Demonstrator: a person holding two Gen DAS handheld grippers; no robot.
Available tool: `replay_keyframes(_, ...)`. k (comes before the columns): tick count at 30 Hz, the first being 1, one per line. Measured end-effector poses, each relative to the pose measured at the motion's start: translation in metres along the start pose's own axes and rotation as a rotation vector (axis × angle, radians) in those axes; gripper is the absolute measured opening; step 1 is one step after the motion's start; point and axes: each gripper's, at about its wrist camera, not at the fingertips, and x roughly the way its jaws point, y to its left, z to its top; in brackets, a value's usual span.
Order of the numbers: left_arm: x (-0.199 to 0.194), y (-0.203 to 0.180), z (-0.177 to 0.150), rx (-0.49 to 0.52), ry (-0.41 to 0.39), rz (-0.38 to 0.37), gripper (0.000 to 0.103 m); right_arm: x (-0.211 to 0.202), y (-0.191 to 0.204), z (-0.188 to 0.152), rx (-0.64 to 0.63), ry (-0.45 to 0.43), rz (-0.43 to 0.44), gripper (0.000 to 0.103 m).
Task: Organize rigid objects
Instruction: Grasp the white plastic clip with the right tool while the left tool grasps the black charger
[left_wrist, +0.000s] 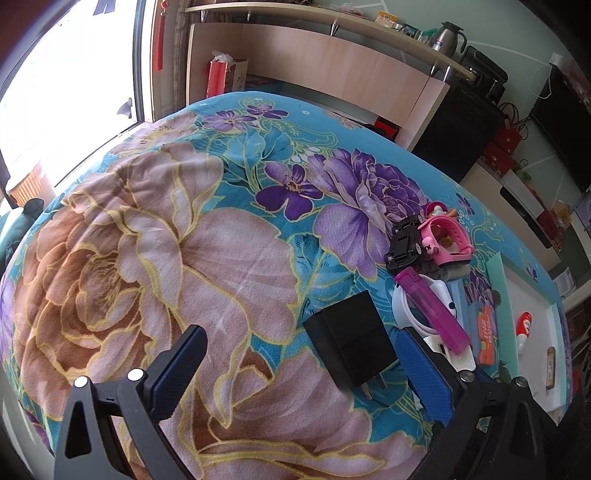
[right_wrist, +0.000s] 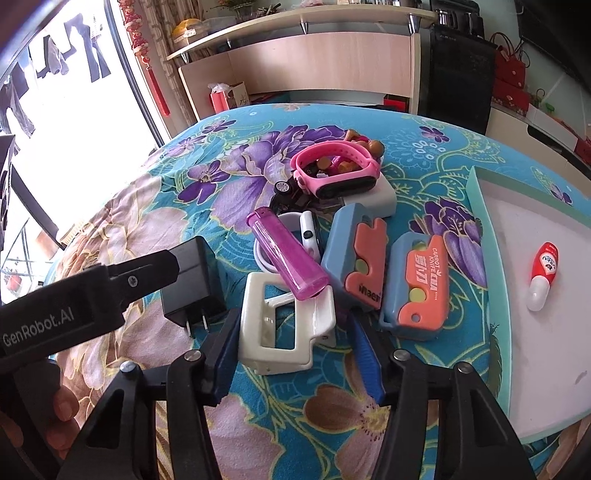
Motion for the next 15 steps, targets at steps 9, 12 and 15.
replay_keyframes(9,0.018,-0.017,0.003,0.026,0.023,-0.016,0.102,0.003,-0.004,0.0,0.007,0.007,0.008,0.052)
replay_keyframes(12,0.023,-0.019,0.004,0.031,0.029,-0.015,0.102,0.004,-0.004,0.0,0.004,0.008,0.006,0.052)
replay_keyframes(15,0.027,-0.021,0.004,0.051,0.034,0.014,0.093,0.004,-0.004,0.0,0.004,0.009,0.005,0.052)
